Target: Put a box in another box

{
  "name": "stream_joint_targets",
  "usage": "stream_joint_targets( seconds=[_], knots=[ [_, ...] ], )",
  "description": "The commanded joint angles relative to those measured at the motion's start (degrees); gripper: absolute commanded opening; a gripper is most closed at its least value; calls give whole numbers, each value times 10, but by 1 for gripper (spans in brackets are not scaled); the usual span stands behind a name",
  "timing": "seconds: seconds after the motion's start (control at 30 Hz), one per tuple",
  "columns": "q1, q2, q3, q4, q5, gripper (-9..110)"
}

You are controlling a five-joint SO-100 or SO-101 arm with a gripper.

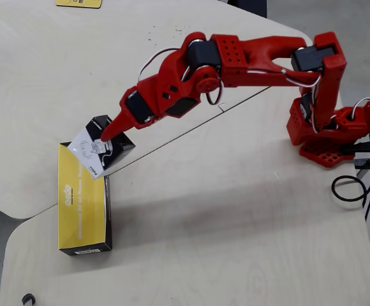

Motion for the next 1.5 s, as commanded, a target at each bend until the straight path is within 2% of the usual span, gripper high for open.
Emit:
stream_joint_targets(
  seconds=[0.0,0.17,0.37,0.7,1.07,1.47],
  knots=[
    [-3,-13,-54,-40,56,1],
    [-12,-62,-62,-75,116,1],
    [-29,-99,-69,-105,141,1],
    [-42,-134,-62,-142,149,1],
    [-49,-129,27,-195,140,4],
    [-43,-93,60,-182,113,31]
  ],
)
